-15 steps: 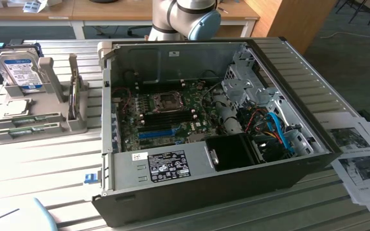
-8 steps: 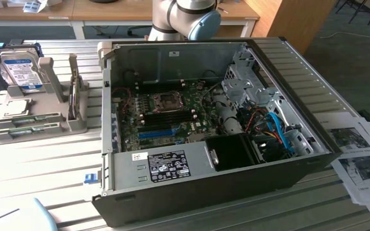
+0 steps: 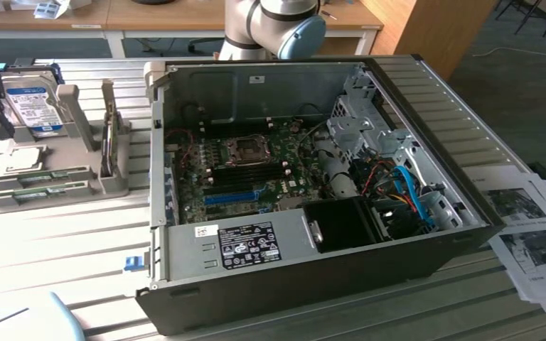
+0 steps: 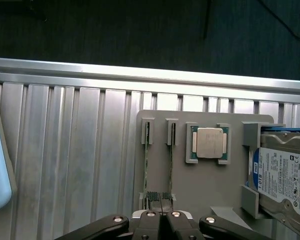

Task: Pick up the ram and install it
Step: 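Pick up the ram and move it above insertion slot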

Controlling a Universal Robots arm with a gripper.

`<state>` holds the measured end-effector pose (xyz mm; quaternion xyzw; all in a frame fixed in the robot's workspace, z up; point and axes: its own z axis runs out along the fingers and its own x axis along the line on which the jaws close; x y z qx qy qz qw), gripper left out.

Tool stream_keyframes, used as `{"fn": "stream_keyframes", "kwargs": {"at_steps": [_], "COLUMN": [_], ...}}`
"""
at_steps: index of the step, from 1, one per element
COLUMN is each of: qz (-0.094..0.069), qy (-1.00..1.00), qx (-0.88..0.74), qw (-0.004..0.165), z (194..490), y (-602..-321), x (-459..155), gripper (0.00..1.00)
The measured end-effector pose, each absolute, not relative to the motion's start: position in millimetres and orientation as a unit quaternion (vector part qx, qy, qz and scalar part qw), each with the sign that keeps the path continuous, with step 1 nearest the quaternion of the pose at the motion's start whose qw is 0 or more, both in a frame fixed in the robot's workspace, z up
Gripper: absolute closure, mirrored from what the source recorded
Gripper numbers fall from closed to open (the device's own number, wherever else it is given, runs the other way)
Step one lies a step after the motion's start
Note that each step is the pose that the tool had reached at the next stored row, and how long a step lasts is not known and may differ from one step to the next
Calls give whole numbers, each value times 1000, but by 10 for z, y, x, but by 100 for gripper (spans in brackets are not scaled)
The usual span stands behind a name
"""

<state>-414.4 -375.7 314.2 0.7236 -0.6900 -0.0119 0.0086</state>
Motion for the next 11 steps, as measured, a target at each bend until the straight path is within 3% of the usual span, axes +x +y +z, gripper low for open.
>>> {"fn": "stream_keyframes", "kwargs": {"at_steps": [11], "qz": [-12], "qy": [-690], "qx": [724], "qw": [8], "z": [3137], "y": [-3756], "x": [-4143], "gripper": [91]}}
